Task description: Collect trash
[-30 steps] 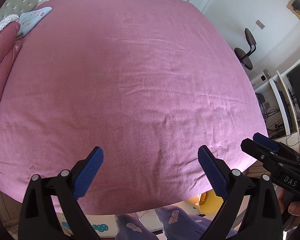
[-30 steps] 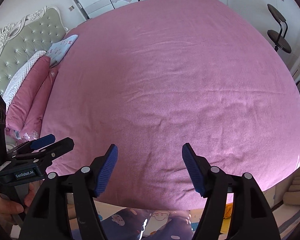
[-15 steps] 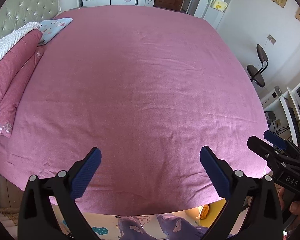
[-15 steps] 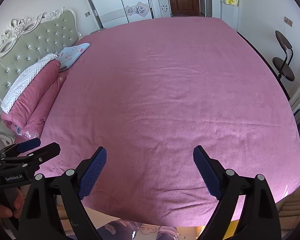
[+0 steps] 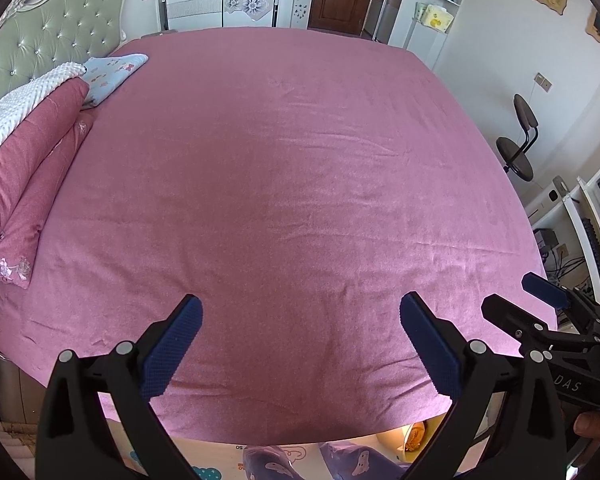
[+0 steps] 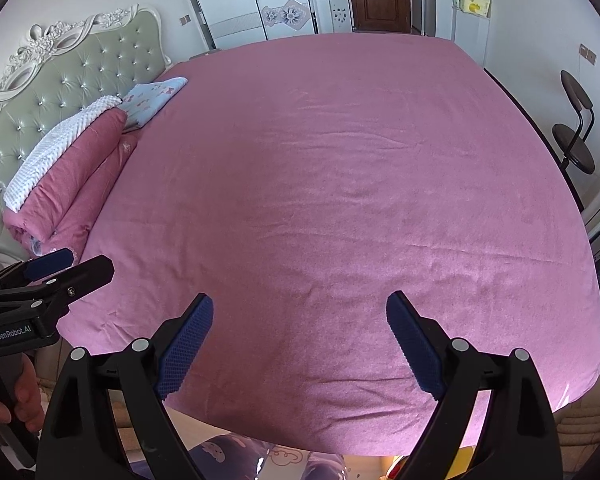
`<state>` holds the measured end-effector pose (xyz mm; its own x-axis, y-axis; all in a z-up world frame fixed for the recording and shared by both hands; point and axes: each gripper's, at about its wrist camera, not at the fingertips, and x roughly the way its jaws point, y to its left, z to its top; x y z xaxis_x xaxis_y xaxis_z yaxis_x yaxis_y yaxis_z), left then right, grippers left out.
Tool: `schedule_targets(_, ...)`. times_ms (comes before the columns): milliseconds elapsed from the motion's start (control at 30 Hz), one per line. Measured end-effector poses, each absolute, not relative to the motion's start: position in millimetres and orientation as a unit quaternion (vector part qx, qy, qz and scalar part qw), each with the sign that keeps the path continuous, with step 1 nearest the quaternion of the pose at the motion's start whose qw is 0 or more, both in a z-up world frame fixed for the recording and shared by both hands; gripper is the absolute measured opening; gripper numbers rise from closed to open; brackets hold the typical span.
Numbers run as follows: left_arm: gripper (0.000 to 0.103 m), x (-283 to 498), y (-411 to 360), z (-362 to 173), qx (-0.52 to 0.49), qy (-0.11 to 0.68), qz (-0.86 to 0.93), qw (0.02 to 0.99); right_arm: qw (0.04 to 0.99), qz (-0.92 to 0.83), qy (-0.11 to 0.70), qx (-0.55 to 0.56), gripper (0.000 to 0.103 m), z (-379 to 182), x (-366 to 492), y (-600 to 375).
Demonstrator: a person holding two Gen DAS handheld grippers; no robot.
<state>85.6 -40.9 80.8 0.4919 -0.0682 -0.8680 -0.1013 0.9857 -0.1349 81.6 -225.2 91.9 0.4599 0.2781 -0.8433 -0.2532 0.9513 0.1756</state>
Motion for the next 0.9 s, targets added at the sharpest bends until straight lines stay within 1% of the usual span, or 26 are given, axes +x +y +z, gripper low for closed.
schedule_targets(667,0.099,95,-31,93,-0.093,0.49,0.017,0.867,0.849,0.153,0.505,0.027,0.085,87,86,-224)
schedule_targets(900,0.099,97,-22,93,-0.116,0.495,0.019,0.861,0.85,0.15,0.504,0.029,0.085,87,85,-222)
